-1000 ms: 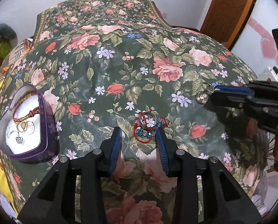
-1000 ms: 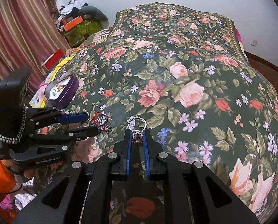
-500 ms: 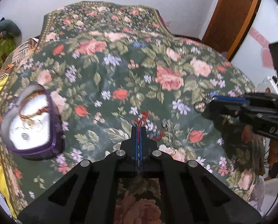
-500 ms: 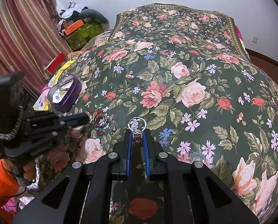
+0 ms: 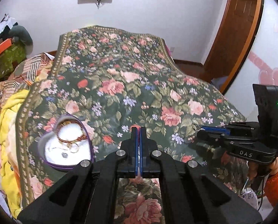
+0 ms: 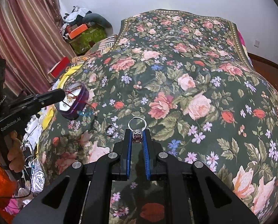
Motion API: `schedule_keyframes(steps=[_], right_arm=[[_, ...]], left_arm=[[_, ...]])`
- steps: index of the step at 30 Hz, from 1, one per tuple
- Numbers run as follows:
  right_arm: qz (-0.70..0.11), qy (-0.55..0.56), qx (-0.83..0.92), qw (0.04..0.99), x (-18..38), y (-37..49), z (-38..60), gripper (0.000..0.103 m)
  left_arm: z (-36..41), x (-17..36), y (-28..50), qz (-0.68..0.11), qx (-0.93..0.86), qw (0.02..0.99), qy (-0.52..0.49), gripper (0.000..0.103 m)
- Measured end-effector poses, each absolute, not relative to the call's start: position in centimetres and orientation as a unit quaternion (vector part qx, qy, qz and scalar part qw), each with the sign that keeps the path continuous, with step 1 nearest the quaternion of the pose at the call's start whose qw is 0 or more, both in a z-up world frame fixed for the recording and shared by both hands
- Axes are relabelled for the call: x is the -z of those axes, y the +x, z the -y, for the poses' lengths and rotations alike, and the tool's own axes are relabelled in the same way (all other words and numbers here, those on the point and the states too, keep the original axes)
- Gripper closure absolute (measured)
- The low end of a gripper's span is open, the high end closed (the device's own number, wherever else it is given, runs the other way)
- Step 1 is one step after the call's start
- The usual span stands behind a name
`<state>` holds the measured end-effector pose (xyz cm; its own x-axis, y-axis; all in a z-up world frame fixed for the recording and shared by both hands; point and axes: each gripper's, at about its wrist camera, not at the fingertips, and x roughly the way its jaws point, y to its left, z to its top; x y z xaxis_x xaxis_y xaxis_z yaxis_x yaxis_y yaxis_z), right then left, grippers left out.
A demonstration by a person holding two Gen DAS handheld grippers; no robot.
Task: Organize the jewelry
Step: 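Carry the beaded bracelet with the left gripper and the ring with the right into the tin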
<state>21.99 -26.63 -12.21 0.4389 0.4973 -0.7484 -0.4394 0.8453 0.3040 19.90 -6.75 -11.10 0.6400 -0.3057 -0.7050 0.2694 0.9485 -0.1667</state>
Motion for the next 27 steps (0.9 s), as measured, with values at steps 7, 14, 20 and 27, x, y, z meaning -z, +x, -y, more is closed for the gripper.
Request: schedule_keyframes(steps=[7, 14, 20, 27], right_arm=[[-0.435, 0.027, -0.293, 0.851, 10.6, 22.1, 24.8, 0.093], [-0.416, 0.014, -0.319, 0.851, 8.9, 22.3, 21.5, 0.093], [-0.403, 0.000, -0.341, 0.849, 7.9, 22.2, 18.4, 0.093], [-0.396, -0.013, -0.368, 0.841, 7.4, 22.1, 14.8, 0.093]], left_arm=[[4.5, 8.7, 19.2, -0.364, 0.138, 0.921, -0.031, 0.103], [1.7, 7.1, 18.5, -0.340, 0.111, 0.933, -0.034, 0.103], [-1.2, 6.2, 17.9, -0.324, 0.086, 0.941, -0.047, 0.103], [-4.3, 5.7, 17.5, -0.310, 0.064, 0.947, -0.060, 0.103]])
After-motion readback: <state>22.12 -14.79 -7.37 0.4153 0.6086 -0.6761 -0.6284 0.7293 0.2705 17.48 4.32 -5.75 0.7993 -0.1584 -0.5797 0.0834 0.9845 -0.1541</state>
